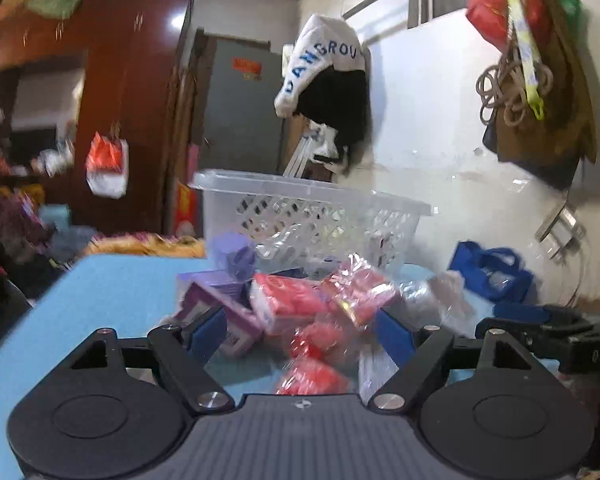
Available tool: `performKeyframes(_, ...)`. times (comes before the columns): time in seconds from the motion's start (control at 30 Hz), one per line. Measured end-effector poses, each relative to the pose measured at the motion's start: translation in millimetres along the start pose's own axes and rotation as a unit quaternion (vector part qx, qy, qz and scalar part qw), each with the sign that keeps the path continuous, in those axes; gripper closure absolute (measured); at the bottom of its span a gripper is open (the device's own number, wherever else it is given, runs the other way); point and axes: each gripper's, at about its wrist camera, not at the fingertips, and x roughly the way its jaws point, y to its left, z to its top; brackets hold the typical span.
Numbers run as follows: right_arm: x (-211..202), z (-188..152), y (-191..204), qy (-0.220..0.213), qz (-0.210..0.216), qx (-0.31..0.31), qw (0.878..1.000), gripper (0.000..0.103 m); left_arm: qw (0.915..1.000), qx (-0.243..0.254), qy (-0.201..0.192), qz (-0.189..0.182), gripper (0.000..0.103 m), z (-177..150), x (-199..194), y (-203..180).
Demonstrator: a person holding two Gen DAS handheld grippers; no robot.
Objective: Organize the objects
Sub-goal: 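Grasp the red bagged item with the left tool while the right tool grasps the clear white-labelled box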
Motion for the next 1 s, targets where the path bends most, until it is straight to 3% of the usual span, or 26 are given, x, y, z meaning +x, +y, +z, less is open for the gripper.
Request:
performKeyframes(0.13,7.1,2.9,1.5,0.001,-0.028,-0.026,0.999,0.001,0.9995,0.029,-0.009,0.009,0.019,-8.3,-9.8,-7.0)
performKeyframes(0.27,11.6,-2.5,2.5,0.016,-0.038,-0.032,0.999,0.012,0.9986,0.048,0.012,0.016,0.019,-16.6,-5.8,-7.1)
performKeyframes(0.43,18.2,-7.3,3.0,0.032,-0.031,-0.034,0.998,0.04,0.9984,0.048,0.017,0.027,0.019,-23.4,-3.0,-4.4)
performKeyframes(0.5,22.0,-9.1,4.8,0.041,-0.043,-0.04,0.997,0.046,0.9982,0.05,0.017,0.027,0.019,-24.1,-2.8,-5.3)
performKeyframes(0.6,19.0,-12.4,3.1,0.037,-0.05,-0.041,0.997,0.066,0.9974,0.064,0.015,0.03,0.019,-26.7,-3.1,-9.0)
performKeyframes(0.8,-8.6,-13.5,-4.8,0.009,-0.036,-0.028,0.999,0.068,0.9966,0.071,0.025,0.034,0.019,-30.5,-0.7,-7.1)
performKeyframes(1.0,-9.9,-11.4,-3.3,0.01,-0.026,-0.027,0.999,0.068,0.9949,0.089,0.033,0.036,0.019,-34.4,7.0,-17.4)
